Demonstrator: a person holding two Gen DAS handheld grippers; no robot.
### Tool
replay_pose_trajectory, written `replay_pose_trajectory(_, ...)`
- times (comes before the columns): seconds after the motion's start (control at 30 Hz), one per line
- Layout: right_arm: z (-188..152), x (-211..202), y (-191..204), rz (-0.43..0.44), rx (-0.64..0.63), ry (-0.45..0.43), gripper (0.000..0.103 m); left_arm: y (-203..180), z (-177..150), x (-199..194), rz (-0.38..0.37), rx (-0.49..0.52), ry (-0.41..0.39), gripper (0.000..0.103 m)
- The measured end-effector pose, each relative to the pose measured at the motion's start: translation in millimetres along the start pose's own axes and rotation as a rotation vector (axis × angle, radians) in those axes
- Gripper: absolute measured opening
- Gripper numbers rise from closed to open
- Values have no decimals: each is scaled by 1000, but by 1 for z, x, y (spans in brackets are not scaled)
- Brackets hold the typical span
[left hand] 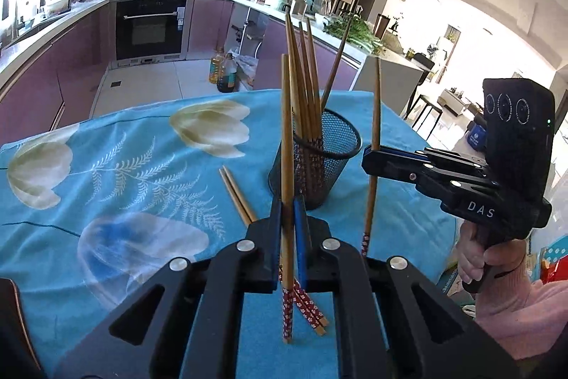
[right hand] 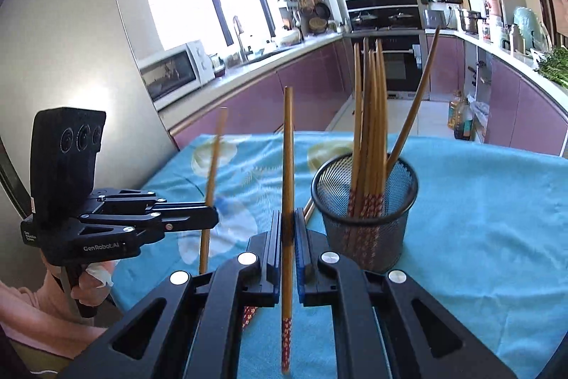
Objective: Organize utensils
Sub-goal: 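Lift the chopstick in the left tool into the mesh cup while the right tool does likewise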
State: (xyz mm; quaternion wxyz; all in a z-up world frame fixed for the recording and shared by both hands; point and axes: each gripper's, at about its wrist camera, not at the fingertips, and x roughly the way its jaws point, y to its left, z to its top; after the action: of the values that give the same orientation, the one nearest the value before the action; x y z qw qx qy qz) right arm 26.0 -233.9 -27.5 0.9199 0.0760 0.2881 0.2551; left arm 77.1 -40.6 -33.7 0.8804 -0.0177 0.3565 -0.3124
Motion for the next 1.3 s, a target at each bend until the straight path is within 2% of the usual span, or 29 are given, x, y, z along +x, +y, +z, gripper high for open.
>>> replay_pose_trajectory(0.37,27,-24,-9,-1,-11,-94,6,-6,29,-30,-46,7,-113,8)
replay_pose_trajectory(0.87,76,-52,-17,-49,-54,-219,6,-27,95,-30,-63,48,-244,8)
replay_pose_trajectory(1.07,85,-48,-22,-97,-69,-244,6,-38,109,-20,-47,71,-255,8)
replay_pose_trajectory(1.3,83,-17,-35,-120,-51,-173,6,-43,107,11,-7,97,-180,8)
